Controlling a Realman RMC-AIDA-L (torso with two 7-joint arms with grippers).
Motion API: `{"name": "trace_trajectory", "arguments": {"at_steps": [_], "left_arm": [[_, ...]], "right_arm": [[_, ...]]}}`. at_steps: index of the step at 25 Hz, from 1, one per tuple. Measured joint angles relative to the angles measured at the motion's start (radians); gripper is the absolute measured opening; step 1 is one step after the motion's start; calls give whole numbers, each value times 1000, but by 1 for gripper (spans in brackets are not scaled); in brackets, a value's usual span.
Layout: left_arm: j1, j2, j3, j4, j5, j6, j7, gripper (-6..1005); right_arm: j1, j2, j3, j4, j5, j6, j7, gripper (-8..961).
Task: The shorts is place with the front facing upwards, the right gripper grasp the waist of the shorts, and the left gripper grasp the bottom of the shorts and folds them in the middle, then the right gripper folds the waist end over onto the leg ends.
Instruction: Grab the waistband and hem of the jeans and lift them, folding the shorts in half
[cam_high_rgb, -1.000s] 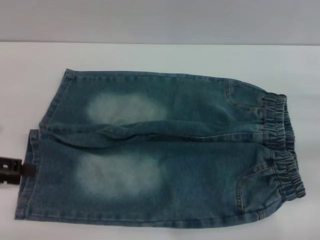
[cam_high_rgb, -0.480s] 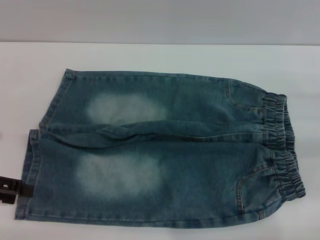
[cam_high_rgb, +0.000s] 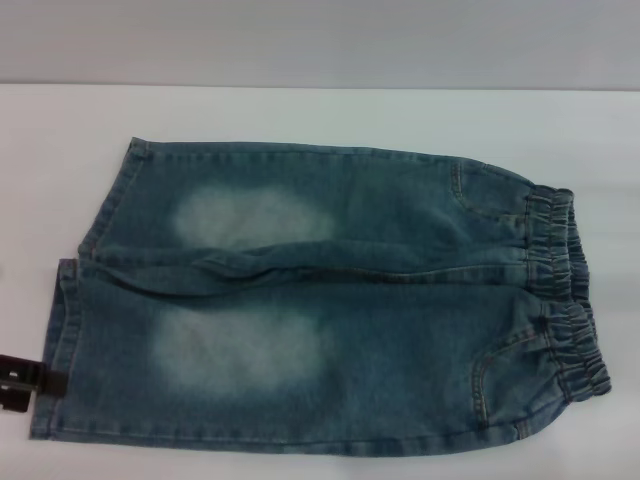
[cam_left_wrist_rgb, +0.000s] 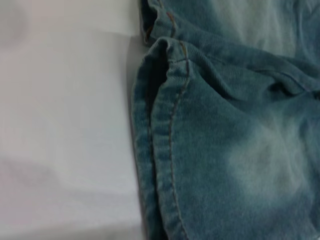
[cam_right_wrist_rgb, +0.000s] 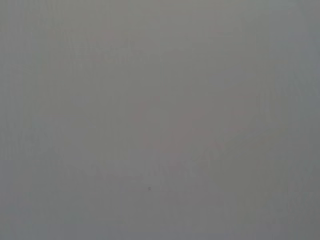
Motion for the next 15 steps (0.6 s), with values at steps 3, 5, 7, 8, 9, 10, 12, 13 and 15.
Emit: {"name": "trace_trajectory", "arguments": {"at_steps": [3, 5, 7, 8, 9, 10, 12, 13, 15], "left_arm": [[-2, -5, -2, 0, 17, 0, 0, 759], [-2, -8, -1, 0, 20, 0, 1, 758], [-3, -9, -1, 0, 21, 0, 2, 756], [-4, -10, -1, 0, 22, 0, 4, 756], [-4, -11, 0, 0, 22, 0, 5, 755], [-4, -11, 0, 0, 22, 0, 5, 755], [-4, -11, 0, 0, 22, 0, 5, 753], [-6, -11, 3, 0, 22, 0, 6, 753], [-7, -11, 5, 0, 22, 0, 6, 752]], "right_arm": [[2, 0, -2, 1, 0, 0, 0, 512], [4, 0, -2, 1, 0, 0, 0, 511], [5, 0, -2, 2, 0, 0, 0, 511], [6, -1, -2, 2, 0, 0, 0, 511], [6, -1, -2, 2, 0, 0, 0, 511], [7, -2, -2, 3, 0, 0, 0, 511], [7, -3, -5, 3, 0, 0, 0, 511], [8, -4, -7, 3, 0, 0, 0, 511], [8, -4, -12, 4, 0, 0, 0, 512]]}}
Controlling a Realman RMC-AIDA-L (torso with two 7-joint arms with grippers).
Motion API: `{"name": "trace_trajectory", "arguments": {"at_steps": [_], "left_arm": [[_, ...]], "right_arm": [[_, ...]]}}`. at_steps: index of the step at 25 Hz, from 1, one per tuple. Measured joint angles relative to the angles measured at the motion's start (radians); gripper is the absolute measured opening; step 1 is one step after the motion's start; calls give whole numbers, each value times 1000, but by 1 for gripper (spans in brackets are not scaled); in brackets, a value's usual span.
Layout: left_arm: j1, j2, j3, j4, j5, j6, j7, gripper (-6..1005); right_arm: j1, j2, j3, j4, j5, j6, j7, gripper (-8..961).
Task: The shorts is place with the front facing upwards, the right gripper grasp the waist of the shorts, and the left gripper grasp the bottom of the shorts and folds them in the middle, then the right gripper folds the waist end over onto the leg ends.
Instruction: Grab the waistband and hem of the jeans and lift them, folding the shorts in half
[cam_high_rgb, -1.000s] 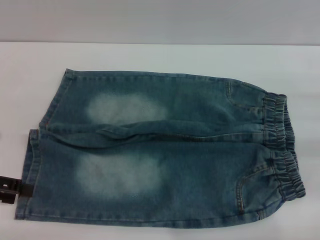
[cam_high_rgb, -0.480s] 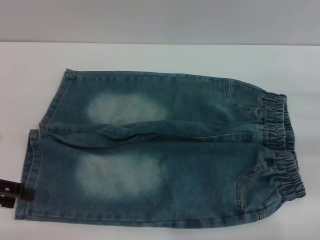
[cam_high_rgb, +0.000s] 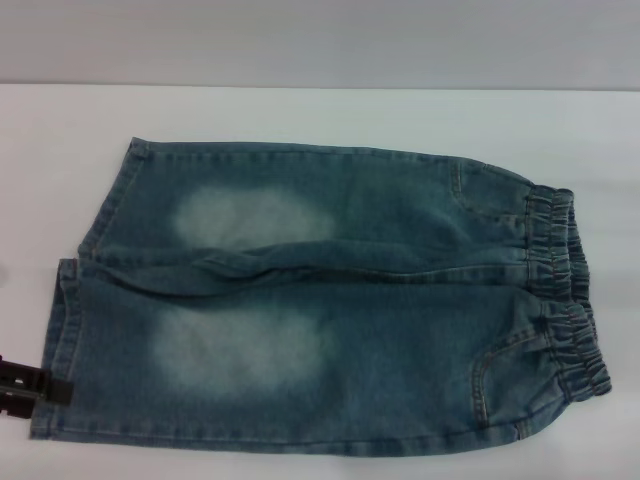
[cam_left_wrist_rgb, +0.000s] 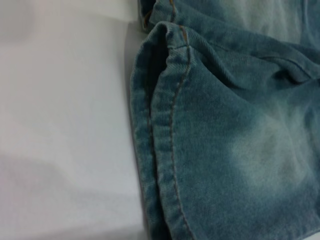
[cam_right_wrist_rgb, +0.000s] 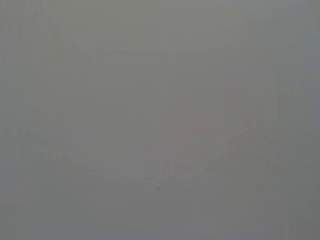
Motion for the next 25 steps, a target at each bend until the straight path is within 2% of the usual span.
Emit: {"name": "trace_trajectory", "arguments": {"at_steps": [7, 25], "left_arm": [[-2, 1, 0, 0, 8, 2, -1, 747], [-19, -13, 3, 0, 54, 8, 4, 736]], "right_arm": [[0, -1, -1, 3, 0, 0, 0, 513], [-1, -1, -1, 2, 0, 0, 0, 512]]}}
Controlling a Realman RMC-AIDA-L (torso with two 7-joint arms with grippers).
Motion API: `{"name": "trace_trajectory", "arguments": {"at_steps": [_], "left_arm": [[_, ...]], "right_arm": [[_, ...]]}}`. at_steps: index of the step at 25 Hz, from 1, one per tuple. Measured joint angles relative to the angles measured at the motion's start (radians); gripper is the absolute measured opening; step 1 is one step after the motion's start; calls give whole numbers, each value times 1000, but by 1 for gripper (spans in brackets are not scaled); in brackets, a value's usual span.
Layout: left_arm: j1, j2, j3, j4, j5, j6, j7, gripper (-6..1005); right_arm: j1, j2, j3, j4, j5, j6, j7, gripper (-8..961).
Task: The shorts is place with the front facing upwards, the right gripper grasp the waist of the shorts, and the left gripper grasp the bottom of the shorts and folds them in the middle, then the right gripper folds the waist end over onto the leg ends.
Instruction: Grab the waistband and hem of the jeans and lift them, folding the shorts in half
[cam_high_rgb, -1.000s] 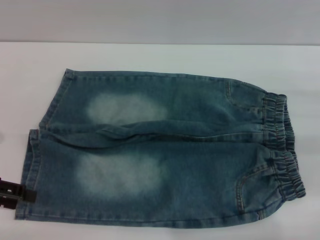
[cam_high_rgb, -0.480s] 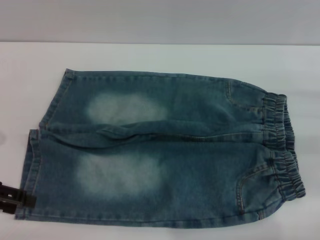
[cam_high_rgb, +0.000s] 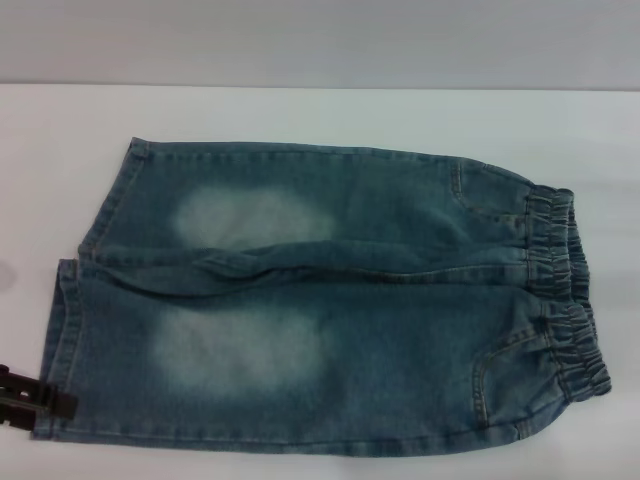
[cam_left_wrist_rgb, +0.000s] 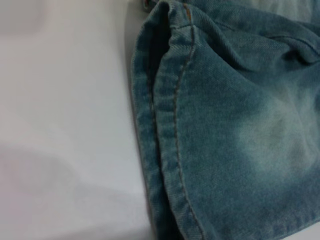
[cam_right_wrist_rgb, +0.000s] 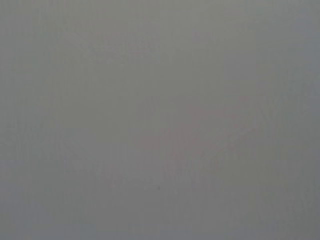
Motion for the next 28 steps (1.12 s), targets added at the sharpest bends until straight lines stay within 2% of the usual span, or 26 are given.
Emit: {"name": "trace_trajectory", "arguments": {"at_steps": [28], "left_arm": [[-7, -8, -9, 10, -5, -11, 15, 719]], "right_arm": [[-9, 3, -2, -5, -2, 12, 0, 513]]}}
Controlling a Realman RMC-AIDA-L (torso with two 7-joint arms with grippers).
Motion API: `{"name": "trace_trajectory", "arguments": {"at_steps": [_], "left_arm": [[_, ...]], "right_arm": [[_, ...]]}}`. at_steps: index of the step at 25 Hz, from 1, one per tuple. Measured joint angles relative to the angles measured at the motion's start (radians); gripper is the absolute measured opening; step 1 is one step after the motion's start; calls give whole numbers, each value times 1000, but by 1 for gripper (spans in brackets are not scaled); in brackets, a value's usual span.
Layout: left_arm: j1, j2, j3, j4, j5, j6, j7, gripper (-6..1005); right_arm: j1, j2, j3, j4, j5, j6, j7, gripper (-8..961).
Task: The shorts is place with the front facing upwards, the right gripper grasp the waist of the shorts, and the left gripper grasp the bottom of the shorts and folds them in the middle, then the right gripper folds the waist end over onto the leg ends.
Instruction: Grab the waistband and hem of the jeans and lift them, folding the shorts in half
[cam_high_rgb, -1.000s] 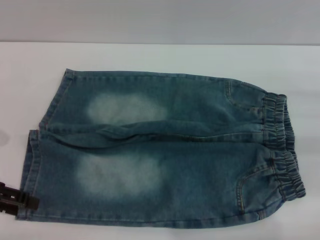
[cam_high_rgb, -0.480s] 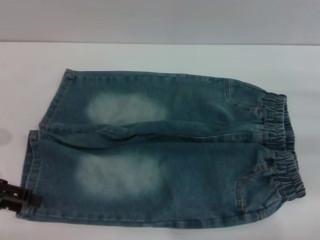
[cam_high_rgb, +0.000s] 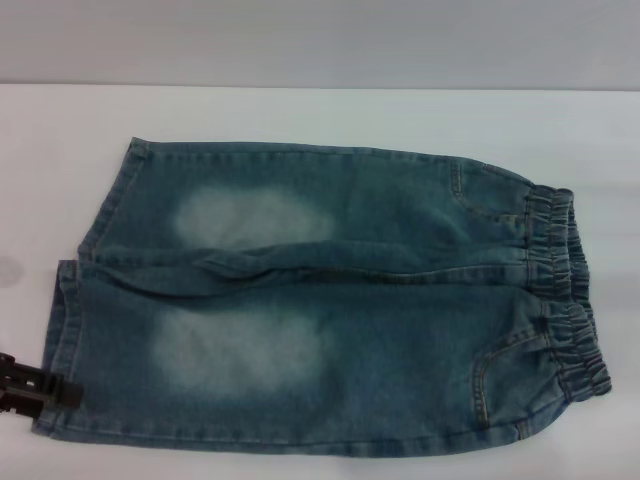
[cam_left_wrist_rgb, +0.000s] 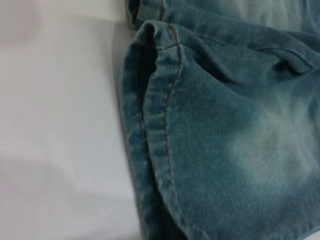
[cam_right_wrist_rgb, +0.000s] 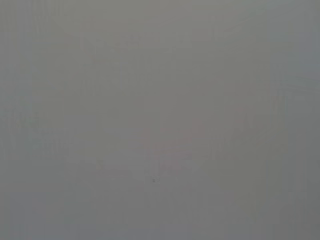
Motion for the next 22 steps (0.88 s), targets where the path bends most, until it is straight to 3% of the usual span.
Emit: {"name": "trace_trajectory", "arguments": {"at_steps": [22], "left_arm": [[4, 1, -25, 1, 3, 7, 11, 705]], "right_arm": [[4, 0, 0, 0, 0, -1, 0, 514]]}}
